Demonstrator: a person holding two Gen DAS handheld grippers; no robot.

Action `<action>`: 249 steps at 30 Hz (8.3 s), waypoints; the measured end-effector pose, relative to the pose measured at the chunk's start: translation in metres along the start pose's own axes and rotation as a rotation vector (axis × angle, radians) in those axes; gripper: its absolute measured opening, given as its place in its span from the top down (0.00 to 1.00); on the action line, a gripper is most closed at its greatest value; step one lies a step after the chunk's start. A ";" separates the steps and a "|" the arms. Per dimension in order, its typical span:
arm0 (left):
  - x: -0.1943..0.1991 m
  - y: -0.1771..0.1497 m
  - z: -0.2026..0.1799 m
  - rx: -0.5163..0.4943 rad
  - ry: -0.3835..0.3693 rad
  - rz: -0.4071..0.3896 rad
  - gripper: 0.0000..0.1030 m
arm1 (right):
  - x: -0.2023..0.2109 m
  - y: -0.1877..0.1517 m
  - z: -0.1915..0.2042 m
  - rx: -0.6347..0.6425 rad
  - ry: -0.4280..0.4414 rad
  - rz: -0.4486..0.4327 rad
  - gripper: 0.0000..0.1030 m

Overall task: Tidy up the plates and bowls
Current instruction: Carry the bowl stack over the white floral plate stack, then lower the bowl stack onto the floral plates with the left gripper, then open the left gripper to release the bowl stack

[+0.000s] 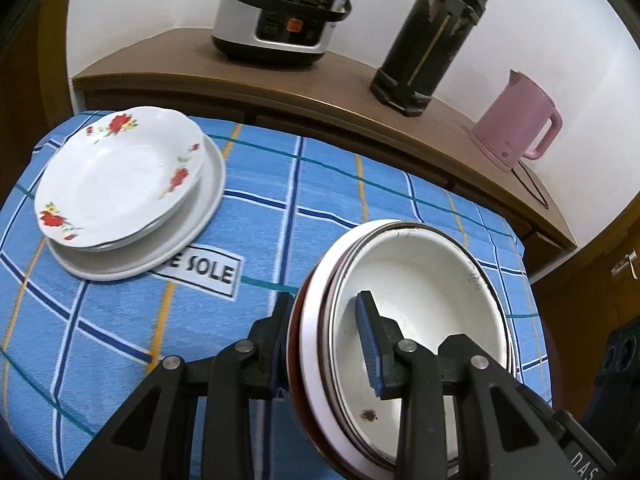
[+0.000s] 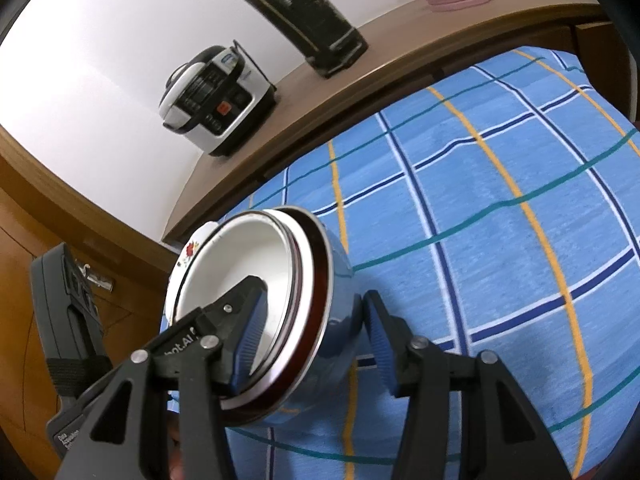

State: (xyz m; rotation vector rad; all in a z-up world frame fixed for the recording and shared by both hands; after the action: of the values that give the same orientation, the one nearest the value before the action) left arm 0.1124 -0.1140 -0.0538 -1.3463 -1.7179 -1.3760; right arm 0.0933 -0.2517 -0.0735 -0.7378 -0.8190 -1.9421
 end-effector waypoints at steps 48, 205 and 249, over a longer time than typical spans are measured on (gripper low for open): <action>0.066 0.002 0.174 0.292 0.088 -0.110 0.66 | -0.113 -0.036 0.144 0.247 0.073 0.190 0.51; 0.013 0.107 0.207 0.162 0.403 -0.153 0.33 | -0.184 0.074 0.142 0.379 -0.077 -0.054 0.33; 0.045 0.065 0.179 0.064 0.272 -0.227 0.28 | -0.104 0.037 0.149 0.416 -0.015 -0.333 0.04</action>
State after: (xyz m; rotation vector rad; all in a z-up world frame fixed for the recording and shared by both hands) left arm 0.1858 0.0674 -0.0478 -0.9019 -1.7501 -1.5340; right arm 0.1981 -0.0996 -0.0521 -0.3824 -1.3722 -1.9552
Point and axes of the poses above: each gripper's, at about its wrist camera, not at the fingertips, and x roughly against the way its jaws point, z to its left, y to its top, the point moved 7 cm from there along -x, roughly the way its jaws point, and after that the axes turned 13 degrees about z, right-handed, at the moved point
